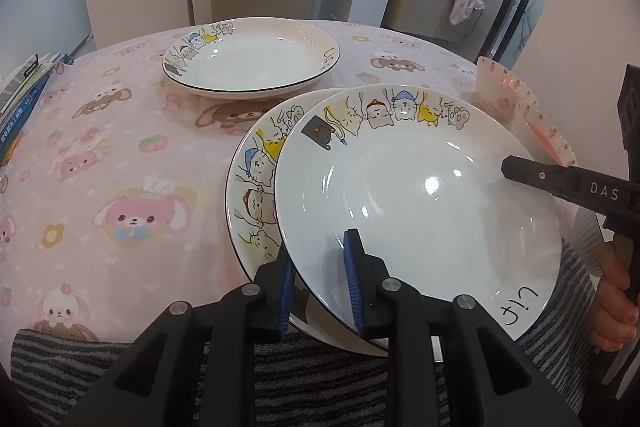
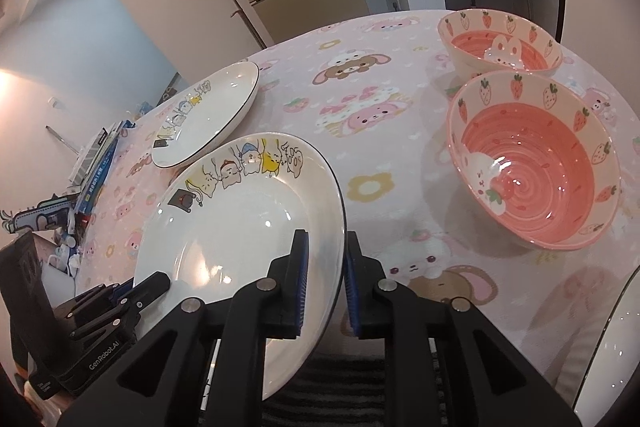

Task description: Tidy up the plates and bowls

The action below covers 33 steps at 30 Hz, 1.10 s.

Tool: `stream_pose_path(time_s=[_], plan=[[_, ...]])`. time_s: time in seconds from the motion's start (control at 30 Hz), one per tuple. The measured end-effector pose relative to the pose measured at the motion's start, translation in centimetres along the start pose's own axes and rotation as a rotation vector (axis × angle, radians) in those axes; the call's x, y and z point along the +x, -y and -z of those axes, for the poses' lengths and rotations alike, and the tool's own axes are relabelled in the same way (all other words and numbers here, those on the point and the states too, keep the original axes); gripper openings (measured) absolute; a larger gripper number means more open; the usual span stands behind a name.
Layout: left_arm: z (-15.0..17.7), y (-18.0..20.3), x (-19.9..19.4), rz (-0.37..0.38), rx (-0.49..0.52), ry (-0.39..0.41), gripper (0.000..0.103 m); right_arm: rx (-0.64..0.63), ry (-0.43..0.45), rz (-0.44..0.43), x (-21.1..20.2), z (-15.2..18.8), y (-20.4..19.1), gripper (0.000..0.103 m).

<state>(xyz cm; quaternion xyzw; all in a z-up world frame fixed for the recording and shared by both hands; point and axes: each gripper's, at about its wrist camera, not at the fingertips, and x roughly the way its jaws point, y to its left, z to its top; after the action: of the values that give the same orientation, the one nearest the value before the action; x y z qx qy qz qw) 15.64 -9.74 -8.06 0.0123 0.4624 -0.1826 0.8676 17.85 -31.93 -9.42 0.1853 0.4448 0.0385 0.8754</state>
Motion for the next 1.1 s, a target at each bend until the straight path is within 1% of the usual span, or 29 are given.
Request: stream_pose_path(time_s=[0.1,0.2,0.23,0.3,0.4,0.5,0.6,0.67,0.7,0.73,0.77,0.8,0.87,1.0,1.07,1.1], plan=[[0.0,0.0,-0.1,-0.005,0.0,0.001,0.026,0.002,0.006,0.009,-0.2,0.2,-0.2,0.017],[0.2,0.2,-0.3,-0.022,0.014,0.001,0.027,-0.006,0.019,0.036,-0.4,0.2,-0.4,0.011],[0.2,0.2,-0.4,-0.024,0.02,0.0,0.027,-0.008,0.024,0.038,-0.4,0.3,-0.4,0.011],[0.3,0.0,-0.5,-0.017,0.018,0.001,0.027,-0.001,0.029,0.034,-0.5,0.2,-0.2,0.01],[0.3,0.0,-0.6,-0.028,0.026,0.002,0.029,0.017,0.029,0.019,-0.4,0.1,0.1,0.009],[0.4,0.4,-0.7,-0.048,0.045,0.004,0.029,0.005,0.035,0.035,-0.4,0.1,0.0,0.008],[0.4,0.2,-0.8,-0.037,0.037,0.003,0.029,0.004,0.043,0.041,-0.5,0.2,-0.1,0.007],[0.4,0.1,-1.1,-0.044,0.032,0.019,0.035,0.019,0.059,0.036,-0.7,0.3,0.0,0.006],[0.3,0.1,-1.4,-0.043,0.034,0.033,0.047,0.025,0.067,0.03,-0.8,0.3,0.1,0.006],[0.3,0.2,-1.8,-0.033,0.041,0.052,0.063,0.028,0.072,0.027,-0.9,0.2,0.1,0.006],[0.3,0.3,-2.1,-0.04,0.044,0.071,0.07,0.035,0.076,0.022,-1.0,0.1,0.3,0.006],[0.4,0.3,-2.6,-0.051,0.045,0.1,0.072,0.047,0.074,0.019,-1.0,0.1,0.4,0.006],[0.4,0.0,-2.9,-0.052,0.037,0.117,0.072,0.047,0.074,0.016,-1.2,0.1,0.4,0.006],[0.0,-1.3,-2.8,-0.055,-0.029,0.108,0.072,0.012,0.073,0.046,-1.1,0.2,-0.2,0.006],[0.0,-1.9,-2.8,-0.066,-0.062,0.108,0.077,0.011,0.055,0.044,-0.9,0.3,-0.2,0.006],[-0.1,-2.4,-2.5,-0.066,-0.087,0.098,0.082,0.009,0.055,0.043,-0.8,0.3,-0.2,0.007]])
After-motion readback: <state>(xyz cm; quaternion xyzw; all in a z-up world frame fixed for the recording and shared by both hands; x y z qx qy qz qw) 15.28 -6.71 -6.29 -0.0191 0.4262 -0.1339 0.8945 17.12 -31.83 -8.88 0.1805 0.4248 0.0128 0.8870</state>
